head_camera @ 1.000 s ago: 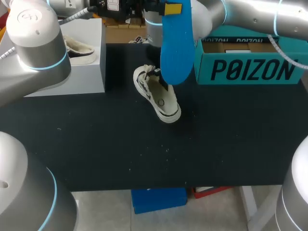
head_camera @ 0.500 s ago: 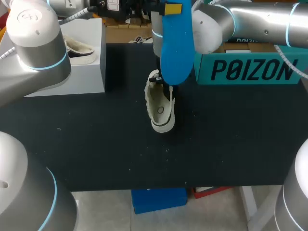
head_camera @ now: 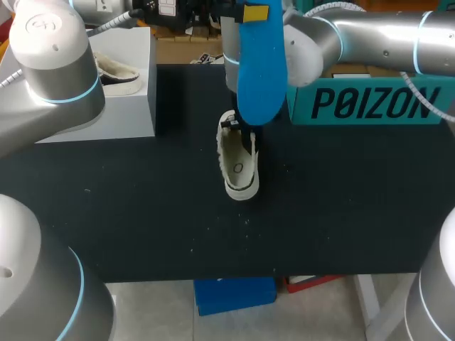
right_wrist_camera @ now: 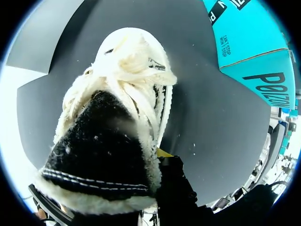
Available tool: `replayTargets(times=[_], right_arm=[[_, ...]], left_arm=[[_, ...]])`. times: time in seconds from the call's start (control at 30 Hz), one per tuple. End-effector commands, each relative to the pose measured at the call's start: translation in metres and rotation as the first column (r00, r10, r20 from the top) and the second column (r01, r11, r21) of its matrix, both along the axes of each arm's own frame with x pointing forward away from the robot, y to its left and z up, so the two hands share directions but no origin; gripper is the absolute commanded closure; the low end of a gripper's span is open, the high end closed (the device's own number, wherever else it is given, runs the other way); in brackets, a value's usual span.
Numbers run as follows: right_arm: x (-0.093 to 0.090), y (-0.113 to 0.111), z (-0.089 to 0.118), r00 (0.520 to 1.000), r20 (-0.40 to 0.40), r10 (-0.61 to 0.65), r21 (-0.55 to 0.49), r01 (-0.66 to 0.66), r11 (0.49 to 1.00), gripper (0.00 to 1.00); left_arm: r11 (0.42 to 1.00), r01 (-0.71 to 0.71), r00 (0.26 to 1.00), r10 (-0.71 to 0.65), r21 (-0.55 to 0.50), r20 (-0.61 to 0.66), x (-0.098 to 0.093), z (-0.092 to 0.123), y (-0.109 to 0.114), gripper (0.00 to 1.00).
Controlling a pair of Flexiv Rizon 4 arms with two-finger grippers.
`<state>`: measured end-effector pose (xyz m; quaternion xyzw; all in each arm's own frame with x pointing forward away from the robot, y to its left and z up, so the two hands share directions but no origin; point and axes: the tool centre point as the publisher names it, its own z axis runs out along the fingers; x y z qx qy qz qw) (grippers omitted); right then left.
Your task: Take the shoe out of the shoebox, open the shoe tongue, remove and reinsert the insole, then place the shoe into the shoebox
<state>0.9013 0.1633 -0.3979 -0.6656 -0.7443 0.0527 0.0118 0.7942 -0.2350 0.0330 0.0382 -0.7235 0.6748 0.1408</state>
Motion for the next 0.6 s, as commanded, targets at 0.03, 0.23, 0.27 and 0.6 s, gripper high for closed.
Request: replayTargets(times=[0.03,0.23,0.27,0.6], right_arm=[[0.002,0.000,-0.004,1.000,0.009,-0.008,0.004,0.008,1.000,0.75],[-0.003,-0.010,0.006,0.998,0.034,-0.045,0.069,0.042,0.997,0.00],[-0.004,-0.011,0.009,0.998,0.034,-0.055,0.091,0.051,0.995,0.00],[-0.012,-0.022,0.035,0.990,0.085,-0.115,0.404,0.071,0.912,0.00]], left_arm=[[1.000,-0.003,1.000,0.003,0.001,0.001,0.000,0.000,-0.002,1.00],[1.000,-0.003,1.000,0.003,0.001,0.001,0.000,0.000,-0.002,1.00],[1.000,-0.003,1.000,0.003,0.001,0.001,0.000,0.000,-0.002,1.00],[1.000,-0.003,1.000,0.003,0.001,0.001,0.000,0.000,-0.002,1.00]])
